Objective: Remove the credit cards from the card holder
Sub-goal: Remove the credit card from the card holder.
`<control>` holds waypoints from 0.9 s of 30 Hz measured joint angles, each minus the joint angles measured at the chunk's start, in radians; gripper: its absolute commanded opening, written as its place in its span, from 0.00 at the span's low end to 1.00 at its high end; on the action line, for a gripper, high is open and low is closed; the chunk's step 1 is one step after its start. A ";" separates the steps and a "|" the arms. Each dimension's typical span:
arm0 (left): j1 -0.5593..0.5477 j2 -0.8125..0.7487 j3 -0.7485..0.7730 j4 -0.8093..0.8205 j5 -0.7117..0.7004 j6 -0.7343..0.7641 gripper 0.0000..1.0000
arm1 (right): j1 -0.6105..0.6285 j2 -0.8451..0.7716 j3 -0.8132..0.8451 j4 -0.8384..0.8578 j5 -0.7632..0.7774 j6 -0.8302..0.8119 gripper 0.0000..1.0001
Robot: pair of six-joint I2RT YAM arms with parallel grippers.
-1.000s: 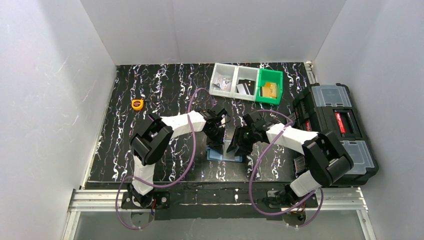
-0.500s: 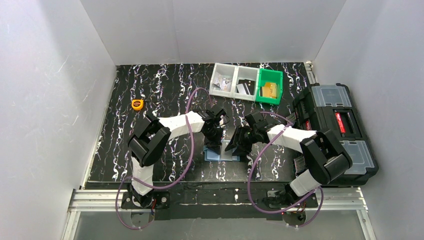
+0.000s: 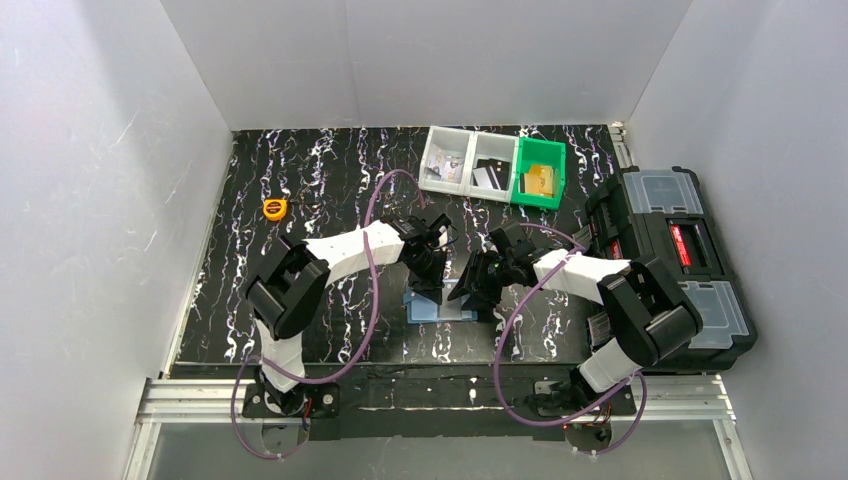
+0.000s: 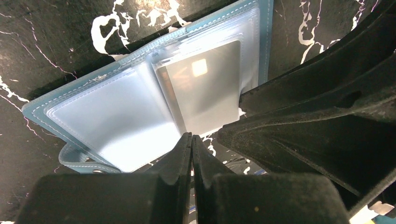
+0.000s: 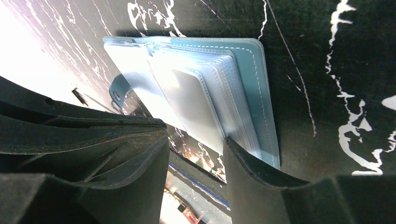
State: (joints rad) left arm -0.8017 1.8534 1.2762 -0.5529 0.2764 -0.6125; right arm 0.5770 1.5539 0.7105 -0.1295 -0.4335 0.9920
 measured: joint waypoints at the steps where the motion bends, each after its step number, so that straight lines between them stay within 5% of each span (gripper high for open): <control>1: 0.000 0.001 0.000 0.000 0.000 0.000 0.00 | 0.000 0.000 0.000 0.000 0.000 0.000 0.55; 18: 0.003 0.059 -0.019 0.037 -0.024 -0.008 0.00 | -0.005 -0.003 -0.008 0.014 -0.005 0.002 0.55; 23: 0.006 0.059 -0.023 0.040 -0.020 -0.014 0.00 | -0.006 -0.002 -0.008 0.013 0.004 -0.002 0.33; 27: 0.008 0.059 -0.024 0.043 -0.016 -0.016 0.00 | -0.006 -0.001 -0.008 0.004 0.026 -0.006 0.26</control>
State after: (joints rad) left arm -0.7940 1.9125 1.2518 -0.5095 0.2604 -0.6281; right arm 0.5705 1.5532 0.7025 -0.1257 -0.4072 0.9863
